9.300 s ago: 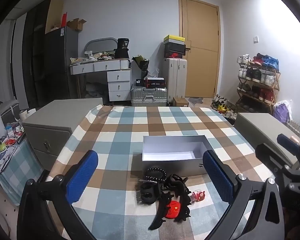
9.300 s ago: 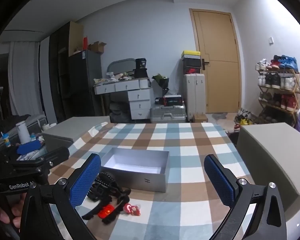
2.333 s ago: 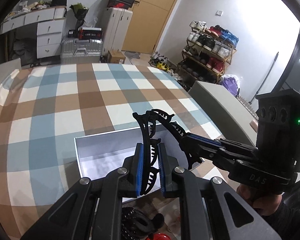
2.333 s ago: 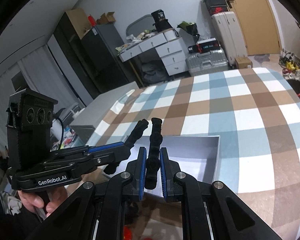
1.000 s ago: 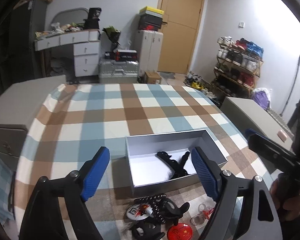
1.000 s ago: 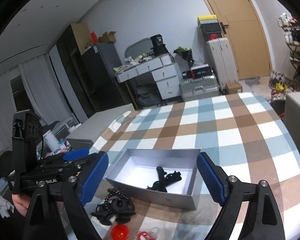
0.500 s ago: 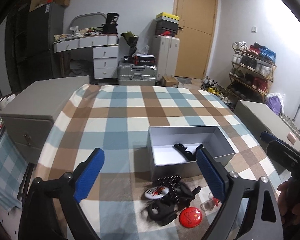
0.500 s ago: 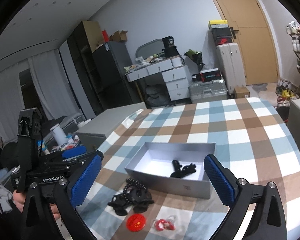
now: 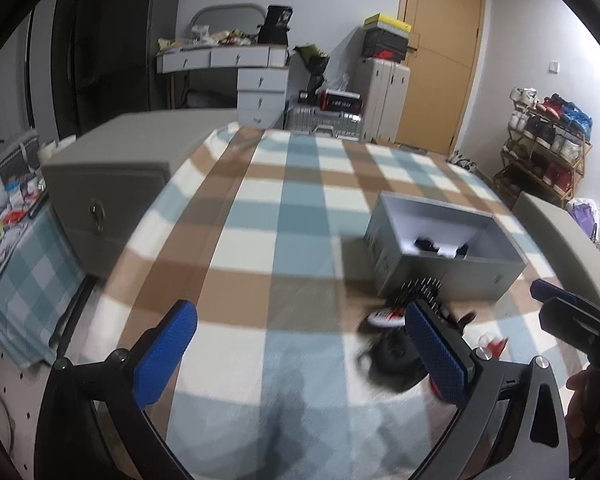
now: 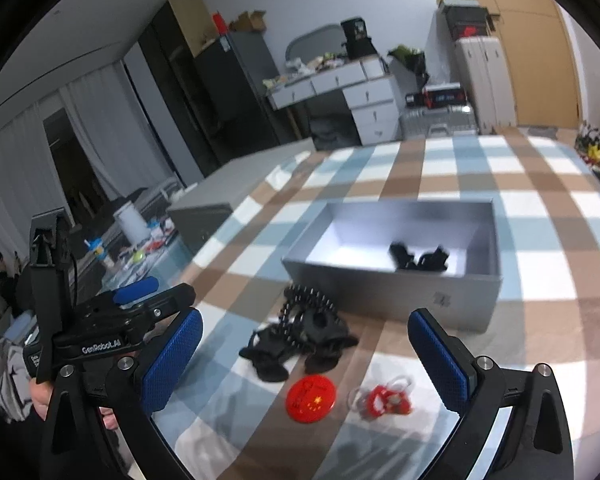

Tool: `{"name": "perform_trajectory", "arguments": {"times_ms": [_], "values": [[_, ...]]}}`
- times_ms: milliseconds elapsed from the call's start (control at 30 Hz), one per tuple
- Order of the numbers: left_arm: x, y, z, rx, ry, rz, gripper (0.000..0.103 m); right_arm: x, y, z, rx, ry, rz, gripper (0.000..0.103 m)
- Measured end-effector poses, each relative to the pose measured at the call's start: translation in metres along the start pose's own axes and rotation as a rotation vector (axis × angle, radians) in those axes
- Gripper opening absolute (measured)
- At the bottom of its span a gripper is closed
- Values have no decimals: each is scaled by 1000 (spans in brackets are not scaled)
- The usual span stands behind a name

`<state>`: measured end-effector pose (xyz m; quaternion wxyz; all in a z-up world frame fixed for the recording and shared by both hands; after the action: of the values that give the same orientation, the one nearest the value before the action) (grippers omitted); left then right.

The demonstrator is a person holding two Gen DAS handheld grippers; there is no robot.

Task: Organize jewelry
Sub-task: 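Withdraw both tools from the box back toward the remaining items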

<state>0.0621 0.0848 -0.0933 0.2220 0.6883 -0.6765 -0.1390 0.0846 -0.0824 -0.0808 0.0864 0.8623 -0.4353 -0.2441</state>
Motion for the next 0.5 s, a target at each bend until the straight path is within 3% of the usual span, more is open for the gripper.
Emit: {"name": "perform_trajectory", "arguments": {"times_ms": [167,500], "values": [[-7,1,17,-41,20,7,101,2,-9,14,-52,-13,12,103],[5,4,37,-76,25,54,101,20,0,36,-106,85,160,103]]}}
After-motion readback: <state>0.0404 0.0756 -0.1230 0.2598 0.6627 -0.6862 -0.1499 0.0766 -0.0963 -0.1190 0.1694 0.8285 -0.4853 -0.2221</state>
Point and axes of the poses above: each gripper's, at about its wrist camera, not at the fingertips, and y roughly against the way its jaws point, x to its right, z to its underside, the point moved 4 cm from there along -y, roughly the way its jaws point, and after that the axes turned 11 degrees about x, right-handed, at the moved point
